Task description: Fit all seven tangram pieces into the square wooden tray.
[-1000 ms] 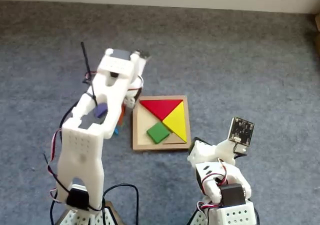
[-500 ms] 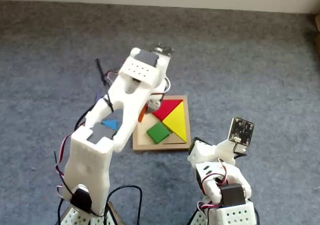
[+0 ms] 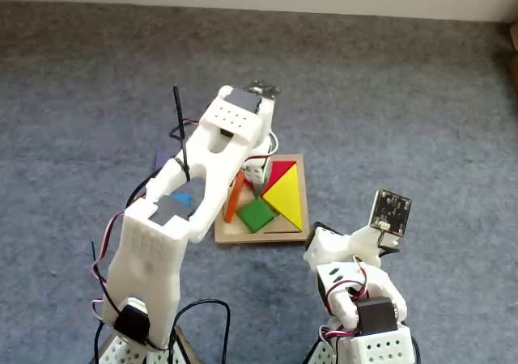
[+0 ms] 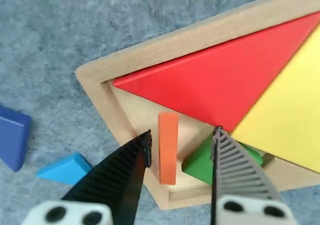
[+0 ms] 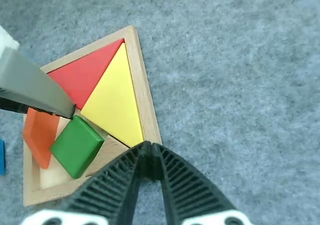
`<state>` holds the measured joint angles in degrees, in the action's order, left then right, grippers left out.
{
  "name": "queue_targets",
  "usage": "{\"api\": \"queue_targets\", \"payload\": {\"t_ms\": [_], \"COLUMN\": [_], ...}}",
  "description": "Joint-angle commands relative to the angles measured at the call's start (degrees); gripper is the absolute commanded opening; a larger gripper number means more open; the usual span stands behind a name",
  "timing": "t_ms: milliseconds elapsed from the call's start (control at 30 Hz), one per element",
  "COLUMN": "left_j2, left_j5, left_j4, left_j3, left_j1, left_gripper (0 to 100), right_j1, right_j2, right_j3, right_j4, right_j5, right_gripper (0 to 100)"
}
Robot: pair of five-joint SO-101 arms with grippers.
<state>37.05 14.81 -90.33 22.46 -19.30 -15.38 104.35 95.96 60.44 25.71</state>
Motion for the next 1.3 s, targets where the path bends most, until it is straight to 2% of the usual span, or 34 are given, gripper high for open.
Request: {"api": "queue_targets", "payload": {"t_ms": [0, 200, 467, 833, 1100, 1267], "left_j2": [-1.0, -1.0, -1.0, -0.8, -0.6, -0.4], "left_j5": [0.3, 0.3, 0.3, 0.3, 0.3, 0.2], "left_j4": [0.4, 0.0, -5.9, -9.9, -10.1, -9.7], "left_j3": [0.9, 2.7, 10.3, 11.4, 10.9, 6.6], "left_j1": [3.6, 7.9, 10.6, 10.1, 3.7, 4.9], "left_gripper": [21, 21, 21, 21, 21, 21], "right_j1": [0.8, 0.8, 0.8, 0.9, 0.9, 0.9], "right_j2": [0.8, 0.8, 0.8, 0.8, 0.8, 0.8], "right_j3": [5.9, 5.9, 5.9, 5.9, 5.9, 5.9], "right_j4": [-0.8, -0.8, -0.8, -0.8, -0.8, -0.8], "right_j5": [-0.6, -0.6, -0.6, -0.6, -0.6, -0.6], "right_gripper": [0.5, 0.5, 0.5, 0.5, 0.5, 0.5]}}
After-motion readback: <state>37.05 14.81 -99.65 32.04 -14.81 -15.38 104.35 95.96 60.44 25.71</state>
